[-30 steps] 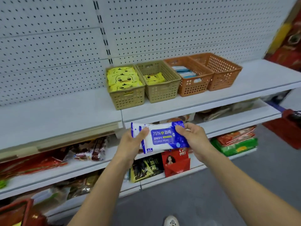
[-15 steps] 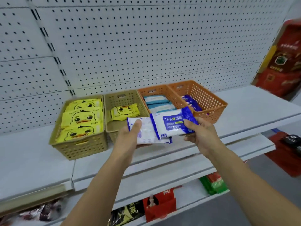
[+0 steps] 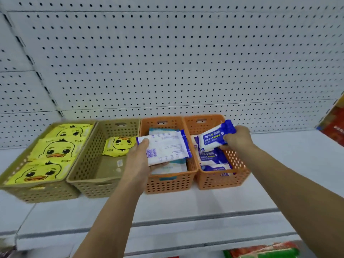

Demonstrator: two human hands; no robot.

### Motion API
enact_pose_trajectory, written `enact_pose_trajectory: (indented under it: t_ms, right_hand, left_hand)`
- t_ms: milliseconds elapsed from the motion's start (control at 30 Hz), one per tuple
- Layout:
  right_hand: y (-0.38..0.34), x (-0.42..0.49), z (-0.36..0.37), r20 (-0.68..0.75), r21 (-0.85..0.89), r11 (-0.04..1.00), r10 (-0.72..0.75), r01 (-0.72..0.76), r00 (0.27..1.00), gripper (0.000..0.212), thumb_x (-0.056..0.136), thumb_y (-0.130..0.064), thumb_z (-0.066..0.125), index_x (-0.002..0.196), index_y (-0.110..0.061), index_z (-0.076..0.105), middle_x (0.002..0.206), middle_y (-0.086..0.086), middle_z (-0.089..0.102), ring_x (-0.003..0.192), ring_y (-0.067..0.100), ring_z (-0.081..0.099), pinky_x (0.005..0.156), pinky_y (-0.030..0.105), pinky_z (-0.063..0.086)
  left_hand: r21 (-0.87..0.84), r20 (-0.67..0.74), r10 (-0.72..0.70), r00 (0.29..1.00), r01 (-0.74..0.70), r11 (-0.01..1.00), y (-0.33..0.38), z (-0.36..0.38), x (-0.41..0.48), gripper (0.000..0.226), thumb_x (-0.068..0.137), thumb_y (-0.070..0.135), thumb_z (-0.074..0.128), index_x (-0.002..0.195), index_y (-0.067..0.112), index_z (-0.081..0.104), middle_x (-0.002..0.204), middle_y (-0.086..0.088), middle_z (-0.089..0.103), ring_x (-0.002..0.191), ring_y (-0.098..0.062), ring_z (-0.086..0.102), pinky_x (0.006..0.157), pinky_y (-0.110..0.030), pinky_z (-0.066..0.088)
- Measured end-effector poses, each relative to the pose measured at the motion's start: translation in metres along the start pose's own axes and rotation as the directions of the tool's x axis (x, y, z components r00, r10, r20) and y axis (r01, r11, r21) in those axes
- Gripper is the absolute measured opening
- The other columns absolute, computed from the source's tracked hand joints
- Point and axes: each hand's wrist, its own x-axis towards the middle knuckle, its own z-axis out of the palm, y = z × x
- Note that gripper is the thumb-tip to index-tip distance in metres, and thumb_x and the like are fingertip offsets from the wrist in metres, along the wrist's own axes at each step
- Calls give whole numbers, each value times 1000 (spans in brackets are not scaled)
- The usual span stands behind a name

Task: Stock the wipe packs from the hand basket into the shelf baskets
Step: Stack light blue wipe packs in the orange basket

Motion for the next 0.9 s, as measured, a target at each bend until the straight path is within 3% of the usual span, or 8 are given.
enact_pose_trajectory:
  t_ms: [100,200,300,533,633,733,833,900]
  right_hand:
    - [12,22,19,75,-144,989,50,-39,996,16,83,11,54,79,-3,47,94,21,57,71,33,63,52,33,58]
    - [27,33,35,100,-138,984,125,-111,987,14,86,12,51,93,1,46,100,23,54,92,45,61,72,53,57]
    - [40,43,39,98,-360,933,19,17,995,18,83,6,57,99,6,49,93,22,58,94,42,63,78,50,55]
    - [25,35,30,291,-844,369,-293,389,911,46,88,-24,61,125,-6,42,122,16,52,111,30,53,83,38,47]
    - [-5,23,23,343,-483,610,-528,628,777,25,97,-34,48,112,-17,60,112,-1,57,105,12,52,87,29,42]
    - [-35,2,18,541,-35,782,-509,623,669,17,97,-33,50,101,-26,66,93,-16,63,85,-7,55,76,16,43]
    - [-35,5,13,661,-76,772,-435,631,612,16,91,-26,63,103,-18,69,95,-16,67,85,-5,63,71,11,47]
    - [-27,12,5,676,-85,807,-385,585,629,7,89,-18,66,93,-14,70,91,-10,70,77,-6,64,65,9,46]
  left_hand:
    - [19,-42,26,999,-25,999,-6,12,5,29,103,26,43,121,8,57,102,-11,73,87,-28,73,66,-39,61]
    - [56,-56,26,998,-23,998,-8,17,9,30,104,25,41,125,9,55,107,-10,72,89,-26,73,62,-34,60]
    - [80,-70,25,997,-20,997,-9,22,17,30,104,26,41,126,11,54,107,-9,72,86,-23,73,61,-32,60]
    - [97,-16,11,1000,-9,995,-7,37,33,15,102,27,45,105,22,60,97,-3,73,80,-19,74,69,-39,61]
    - [134,55,21,998,-28,991,-6,48,38,15,102,27,46,104,24,60,95,0,73,77,-13,74,63,-34,61]
    - [223,146,28,989,-61,973,-12,60,41,21,103,30,44,112,23,62,100,-1,74,86,-14,73,70,-34,60]
    - [301,257,59,965,-138,943,-22,72,39,24,103,29,43,113,22,63,101,-2,74,90,-15,72,76,-36,60]
    - [385,310,125,942,-245,890,-29,73,36,20,103,23,45,107,21,65,98,3,73,84,-1,69,67,-17,54]
